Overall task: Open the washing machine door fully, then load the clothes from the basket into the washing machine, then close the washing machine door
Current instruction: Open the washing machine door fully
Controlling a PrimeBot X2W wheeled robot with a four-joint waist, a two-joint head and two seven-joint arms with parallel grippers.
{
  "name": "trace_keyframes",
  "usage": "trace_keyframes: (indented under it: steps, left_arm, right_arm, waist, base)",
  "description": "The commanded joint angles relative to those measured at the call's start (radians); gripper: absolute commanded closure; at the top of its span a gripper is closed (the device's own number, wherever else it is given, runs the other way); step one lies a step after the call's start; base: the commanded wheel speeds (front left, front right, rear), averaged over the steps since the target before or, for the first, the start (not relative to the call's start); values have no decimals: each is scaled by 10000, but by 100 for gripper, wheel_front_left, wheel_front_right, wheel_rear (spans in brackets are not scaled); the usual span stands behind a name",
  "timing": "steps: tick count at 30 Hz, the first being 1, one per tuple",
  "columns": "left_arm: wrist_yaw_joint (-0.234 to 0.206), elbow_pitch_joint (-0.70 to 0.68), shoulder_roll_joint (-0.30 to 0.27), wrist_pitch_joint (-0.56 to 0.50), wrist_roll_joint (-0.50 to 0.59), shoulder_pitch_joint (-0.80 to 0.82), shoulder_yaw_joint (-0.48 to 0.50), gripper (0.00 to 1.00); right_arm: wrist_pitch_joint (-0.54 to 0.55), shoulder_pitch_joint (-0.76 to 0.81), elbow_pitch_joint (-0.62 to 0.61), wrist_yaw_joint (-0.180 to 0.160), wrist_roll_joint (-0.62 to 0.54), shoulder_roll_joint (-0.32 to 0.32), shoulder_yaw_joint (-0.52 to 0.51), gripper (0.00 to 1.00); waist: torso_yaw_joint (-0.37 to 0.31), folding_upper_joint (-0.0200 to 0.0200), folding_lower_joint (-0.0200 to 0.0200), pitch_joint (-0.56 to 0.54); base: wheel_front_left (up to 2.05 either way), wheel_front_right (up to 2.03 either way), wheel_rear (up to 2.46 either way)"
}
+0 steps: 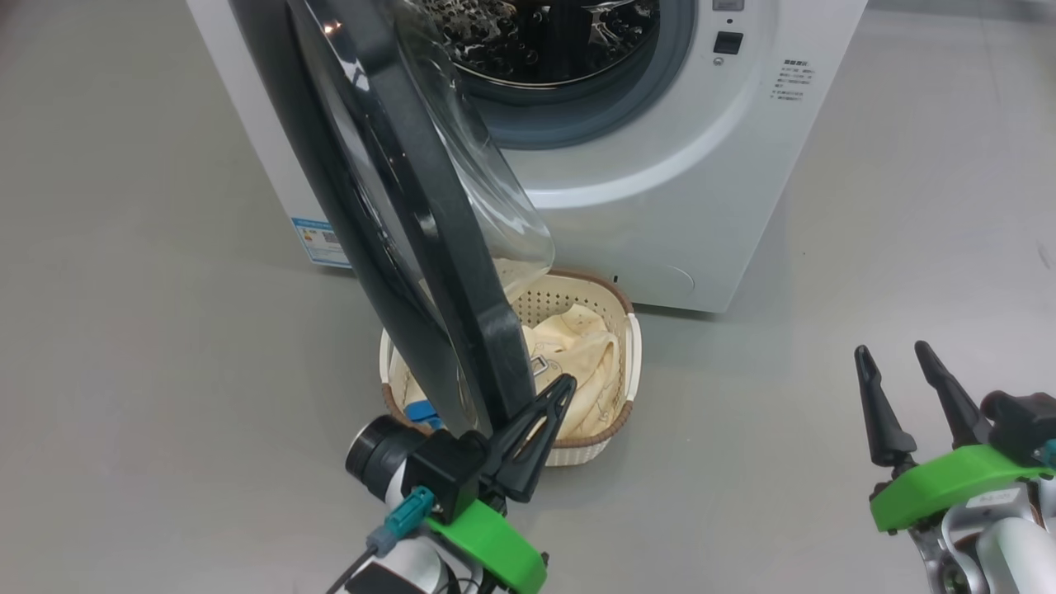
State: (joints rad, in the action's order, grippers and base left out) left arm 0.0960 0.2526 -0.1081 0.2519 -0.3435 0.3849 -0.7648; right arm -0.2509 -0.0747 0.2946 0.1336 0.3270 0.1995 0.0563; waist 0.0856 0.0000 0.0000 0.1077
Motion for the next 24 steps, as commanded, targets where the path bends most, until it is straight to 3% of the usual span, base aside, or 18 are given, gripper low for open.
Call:
trace_keyframes:
  steps: [1,24]
  left_arm:
    - [-96,-193,-188,97,-87,328,538,100]
    - [-409,-291,-503,-37,-197,1,402,100]
  right_arm:
    - [-109,-214,-271,-29,40,171,97,0]
    - [-109,0,-248,-29,113,162,180,0]
  waist:
    - [57,0,0,-49]
    - [826,0,0,-325]
  base:
    - [0,0,0]
    - [0,0,0]
